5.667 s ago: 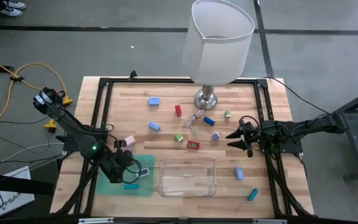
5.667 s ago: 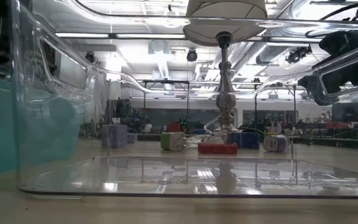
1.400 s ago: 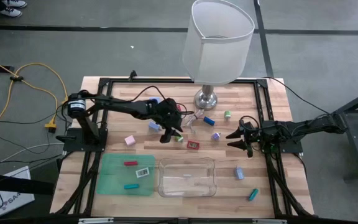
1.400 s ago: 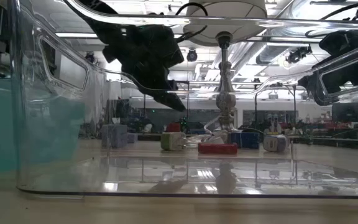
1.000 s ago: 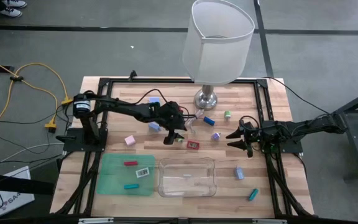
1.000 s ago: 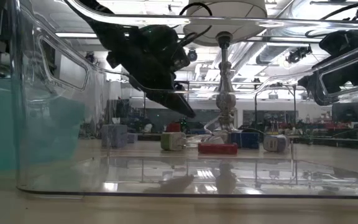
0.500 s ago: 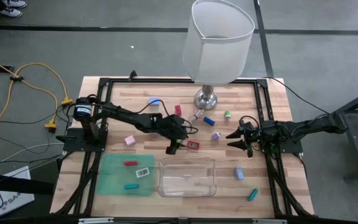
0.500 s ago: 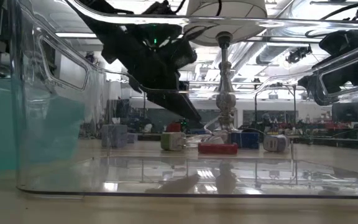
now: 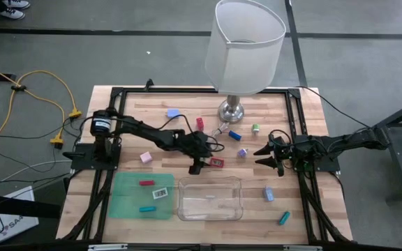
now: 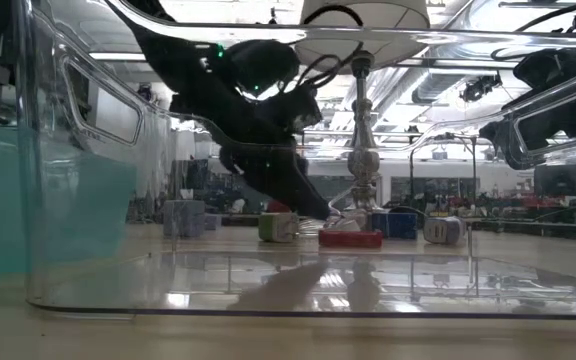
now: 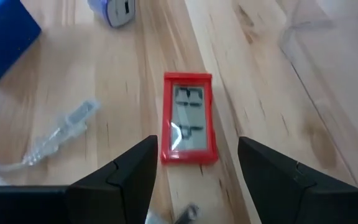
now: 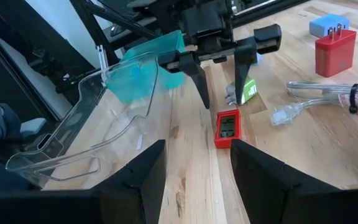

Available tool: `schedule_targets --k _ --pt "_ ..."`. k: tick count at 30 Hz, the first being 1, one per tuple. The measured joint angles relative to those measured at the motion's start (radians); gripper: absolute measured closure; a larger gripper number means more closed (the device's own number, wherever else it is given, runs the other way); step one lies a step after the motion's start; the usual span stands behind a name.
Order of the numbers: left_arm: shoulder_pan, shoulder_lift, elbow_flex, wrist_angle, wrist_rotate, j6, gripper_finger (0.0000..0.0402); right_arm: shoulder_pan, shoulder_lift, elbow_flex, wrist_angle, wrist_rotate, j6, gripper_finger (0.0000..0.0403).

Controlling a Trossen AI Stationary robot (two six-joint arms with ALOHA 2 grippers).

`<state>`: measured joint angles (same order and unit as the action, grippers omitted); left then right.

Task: Pick & Place Office items
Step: Put the red timer into the green bin

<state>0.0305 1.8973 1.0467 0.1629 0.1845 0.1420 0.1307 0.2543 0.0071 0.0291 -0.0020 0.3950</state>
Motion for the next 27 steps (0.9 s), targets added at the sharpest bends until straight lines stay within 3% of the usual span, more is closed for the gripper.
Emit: schedule_targets --k 27 --pt "-0.012 0.032 0.0 0.037 -0.044 -0.007 0.0185 0.0 0.0 0.0 -0.001 -0.001 0.0 0.0237"
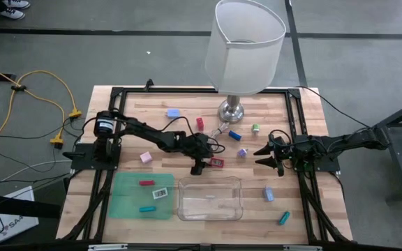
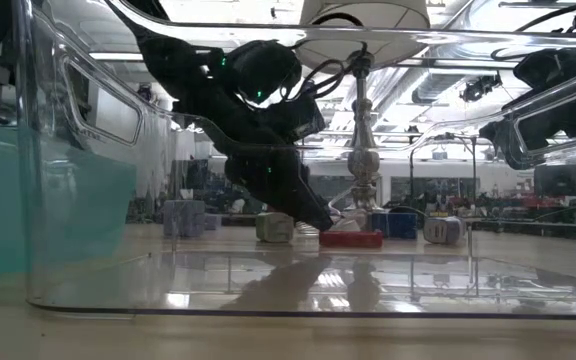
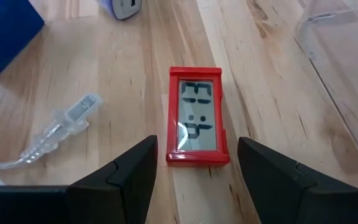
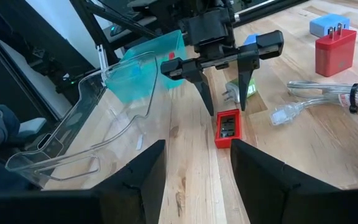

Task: Pick & Place Office items
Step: Put the red timer into the green bin

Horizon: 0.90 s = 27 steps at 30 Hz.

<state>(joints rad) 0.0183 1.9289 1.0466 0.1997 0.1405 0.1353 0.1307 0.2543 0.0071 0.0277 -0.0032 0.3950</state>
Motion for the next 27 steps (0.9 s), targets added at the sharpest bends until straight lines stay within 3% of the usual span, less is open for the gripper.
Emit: schedule_targets --k 8,16,27 --pt "0.001 0.0 0.003 -0.009 0.021 -0.018 0.0185 0.0 0.0 0.0 0.0 0.0 0.0 0.0237" --pt "0.021 0.0 0.1 -0.161 0.039 -0.009 0.0185 0.0 0.0 0.0 -0.001 0.0 0.0 0.0237" --pt "-0.01 0.0 0.152 -0.271 -0.052 -0.029 0.0185 0.0 0.0 0.0 -0.001 0.0 0.0 0.0237"
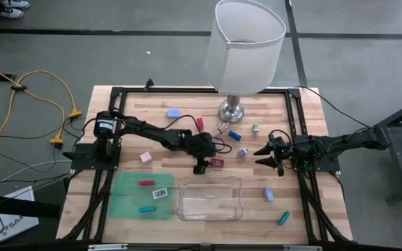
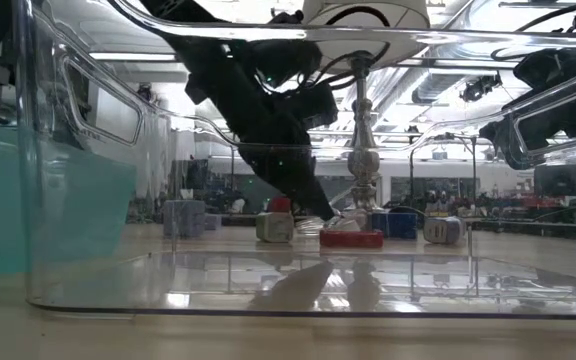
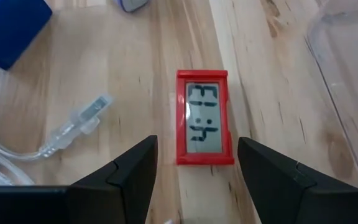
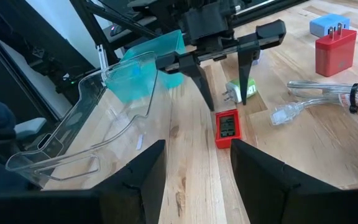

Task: Pick & Place Office items
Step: Put the red timer into the green bin

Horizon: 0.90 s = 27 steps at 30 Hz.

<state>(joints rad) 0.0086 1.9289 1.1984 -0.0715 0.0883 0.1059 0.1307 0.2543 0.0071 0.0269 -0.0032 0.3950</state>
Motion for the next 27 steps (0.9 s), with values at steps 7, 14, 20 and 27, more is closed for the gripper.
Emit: schedule_targets --k 7,14,20,27 --pt "-0.028 0.0 0.019 -0.019 -0.042 -0.009 0.0185 0.0 0.0 0.0 0.0 0.0 0.0 0.0237" --pt "-0.024 0.049 0.025 0.0 -0.031 -0.039 0.0185 0.0 0.0 0.0 -0.001 0.0 0.0 0.0237" --pt "-0.015 0.068 0.034 0.005 -0.013 -0.044 0.0185 0.0 0.0 0.0 0.0 0.002 0.0 0.0237" --pt "-0.016 0.08 0.038 0.009 -0.006 -0.054 0.0185 0.0 0.002 0.0 0.0 0.001 0.0 0.0237"
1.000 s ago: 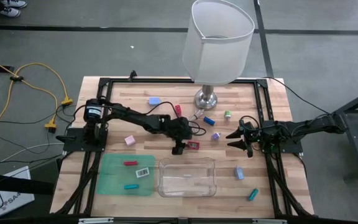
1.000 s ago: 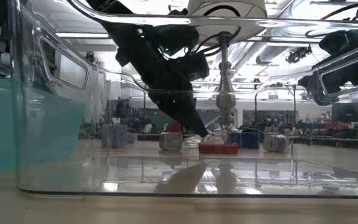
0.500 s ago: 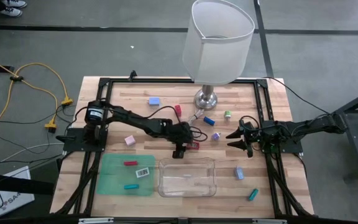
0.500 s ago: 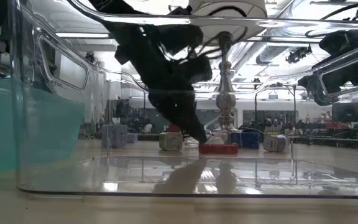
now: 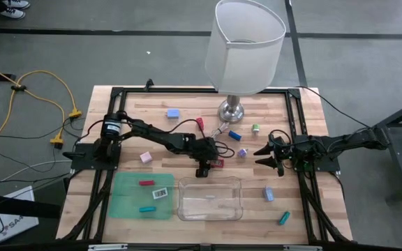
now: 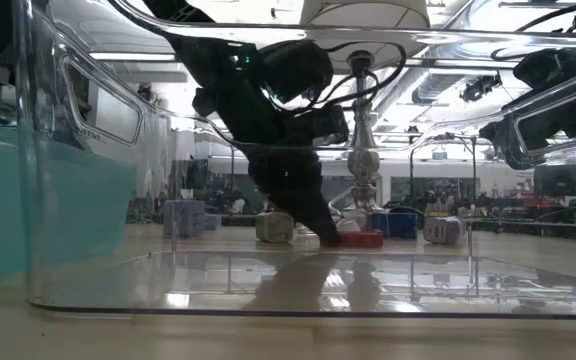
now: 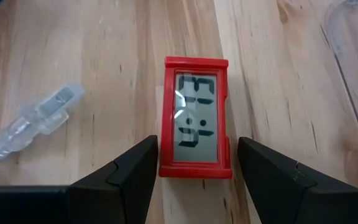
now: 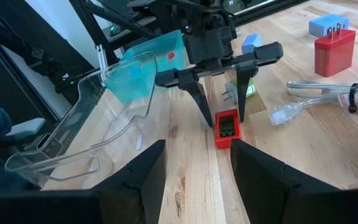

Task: Pick & Place Office items
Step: Put the red timer into the green bin

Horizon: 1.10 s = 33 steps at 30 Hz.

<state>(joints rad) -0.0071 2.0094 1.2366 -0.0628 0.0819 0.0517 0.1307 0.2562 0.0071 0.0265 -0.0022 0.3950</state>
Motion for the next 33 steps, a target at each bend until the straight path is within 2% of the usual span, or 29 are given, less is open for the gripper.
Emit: schedule_targets --k 22,33 --pt "0.0 0.0 0.0 0.0 -0.005 0.0 0.0187 0.0 0.0 0.0 0.0 -0.001 0.0 0.0237" --pt "0.0 0.0 0.0 0.003 -0.005 0.0 0.0247 0.0 0.0 0.0 0.0 -0.001 0.0 0.0237"
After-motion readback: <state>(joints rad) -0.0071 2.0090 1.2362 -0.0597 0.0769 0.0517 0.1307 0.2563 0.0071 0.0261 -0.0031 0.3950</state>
